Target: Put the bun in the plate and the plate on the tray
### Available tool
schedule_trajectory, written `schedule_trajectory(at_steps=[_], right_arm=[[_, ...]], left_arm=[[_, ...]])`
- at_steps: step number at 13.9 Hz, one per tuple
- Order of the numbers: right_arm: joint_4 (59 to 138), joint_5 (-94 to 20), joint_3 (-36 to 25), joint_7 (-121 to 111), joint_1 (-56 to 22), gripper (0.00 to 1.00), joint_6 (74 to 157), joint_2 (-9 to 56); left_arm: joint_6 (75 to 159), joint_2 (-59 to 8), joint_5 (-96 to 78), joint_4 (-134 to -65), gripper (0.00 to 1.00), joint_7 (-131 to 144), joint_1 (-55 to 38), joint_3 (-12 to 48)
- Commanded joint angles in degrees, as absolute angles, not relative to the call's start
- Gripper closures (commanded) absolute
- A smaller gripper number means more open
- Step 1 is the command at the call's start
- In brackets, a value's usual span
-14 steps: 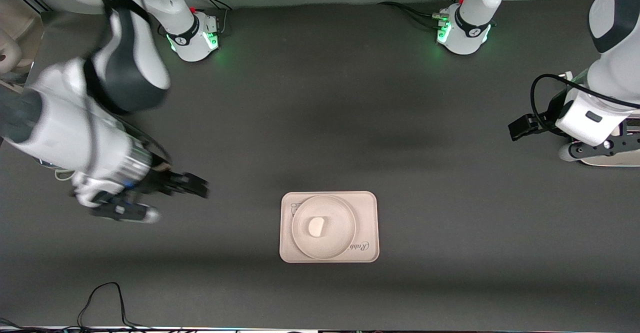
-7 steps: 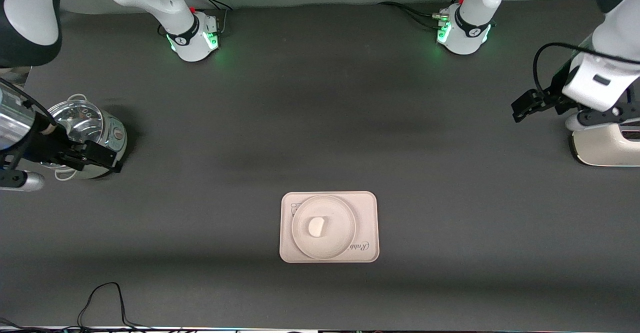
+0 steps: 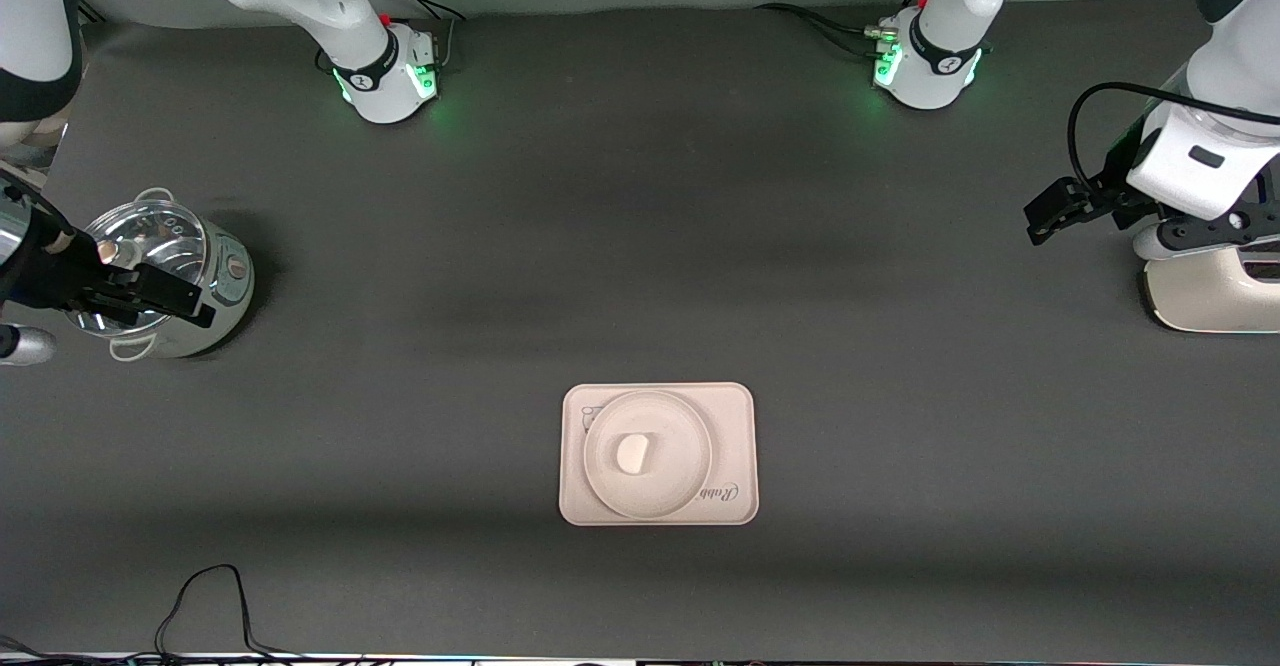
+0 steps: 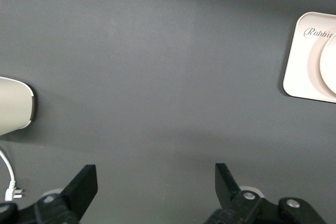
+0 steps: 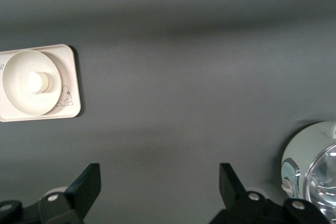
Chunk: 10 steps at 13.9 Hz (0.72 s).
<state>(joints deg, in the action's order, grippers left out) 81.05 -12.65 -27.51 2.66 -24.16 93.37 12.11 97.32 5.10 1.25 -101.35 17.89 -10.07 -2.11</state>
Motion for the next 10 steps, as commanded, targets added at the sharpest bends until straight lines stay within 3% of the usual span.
schedule_trajectory(at_steps=[1,3,4,10], right_arm=[[82.3,-8.8,-17.3,1.5,-14.8,0.00,93.3,9.9],[84.7,-7.1,-8.3,1.4,-6.3,0.00,93.3,6.6],[86.0,-3.9,-6.8,1.4,-5.7,0.00,93.3,5.2],[89.9,-1.1,-6.3,1.4,-6.5,0.00,93.9,1.9]], left_arm=[[97.0,4.5,2.2,-99.9,0.00,19.5,-10.9,-2.4],[96.9,4.5,2.2,-99.9,0.00,19.5,-11.0,-2.4],[96.9,4.5,2.2,-99.9,0.00,19.5,-11.0,-2.4],[95.7,4.5,2.2,-99.9,0.00,19.6,-10.8,-2.4]])
